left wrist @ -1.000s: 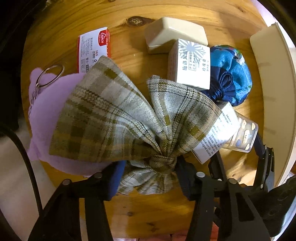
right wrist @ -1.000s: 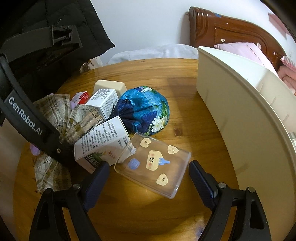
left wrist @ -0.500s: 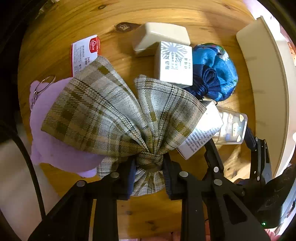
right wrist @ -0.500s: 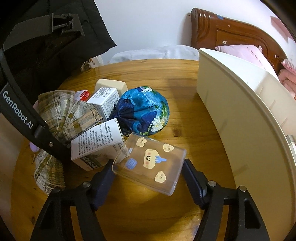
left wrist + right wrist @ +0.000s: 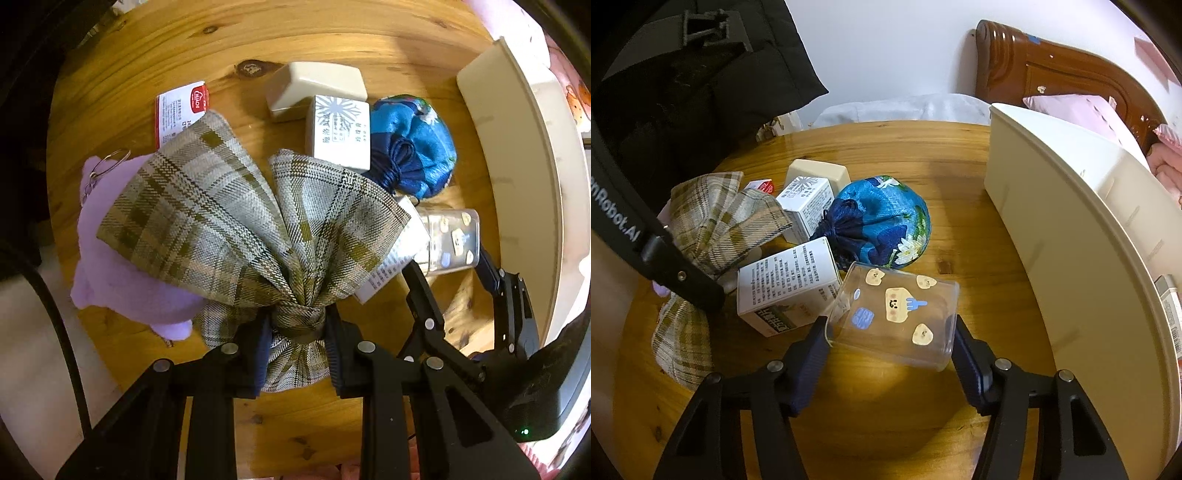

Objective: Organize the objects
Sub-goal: 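Grasp the plaid bow with the left gripper while the right gripper grasps the clear box, then carry the bow and clear box over the white tray and release them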

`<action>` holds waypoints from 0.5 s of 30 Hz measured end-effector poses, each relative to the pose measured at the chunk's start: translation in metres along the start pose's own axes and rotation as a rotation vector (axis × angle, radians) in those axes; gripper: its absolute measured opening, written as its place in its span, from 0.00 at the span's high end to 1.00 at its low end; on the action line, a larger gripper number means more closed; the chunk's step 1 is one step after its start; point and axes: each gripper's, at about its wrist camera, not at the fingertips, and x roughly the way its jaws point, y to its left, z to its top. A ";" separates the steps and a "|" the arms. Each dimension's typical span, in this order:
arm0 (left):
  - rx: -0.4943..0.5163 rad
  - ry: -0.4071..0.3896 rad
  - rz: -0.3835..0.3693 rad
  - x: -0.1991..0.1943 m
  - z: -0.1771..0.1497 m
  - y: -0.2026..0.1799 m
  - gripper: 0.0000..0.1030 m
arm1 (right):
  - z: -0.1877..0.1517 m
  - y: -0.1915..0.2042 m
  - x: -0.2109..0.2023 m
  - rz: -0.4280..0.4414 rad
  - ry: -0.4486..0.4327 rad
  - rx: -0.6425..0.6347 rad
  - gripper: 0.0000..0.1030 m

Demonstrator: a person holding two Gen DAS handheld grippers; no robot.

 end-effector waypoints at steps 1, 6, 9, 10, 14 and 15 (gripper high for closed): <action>0.003 -0.004 -0.004 -0.001 -0.002 0.002 0.73 | 0.000 0.000 0.000 -0.002 0.000 0.000 0.39; 0.037 -0.031 -0.016 -0.007 -0.016 0.008 0.73 | -0.002 0.004 -0.008 -0.012 -0.009 -0.005 0.39; 0.059 -0.039 -0.020 -0.011 -0.024 0.012 0.73 | -0.006 0.006 -0.015 -0.017 -0.011 -0.003 0.39; 0.067 -0.042 -0.020 -0.012 -0.027 0.014 0.73 | -0.007 0.007 -0.018 -0.019 -0.012 -0.003 0.39; 0.102 -0.059 -0.021 -0.018 -0.038 0.021 0.73 | -0.012 0.012 -0.030 -0.032 -0.014 -0.002 0.39; 0.108 -0.061 -0.020 -0.020 -0.042 0.024 0.73 | -0.014 0.013 -0.035 -0.034 -0.016 0.001 0.39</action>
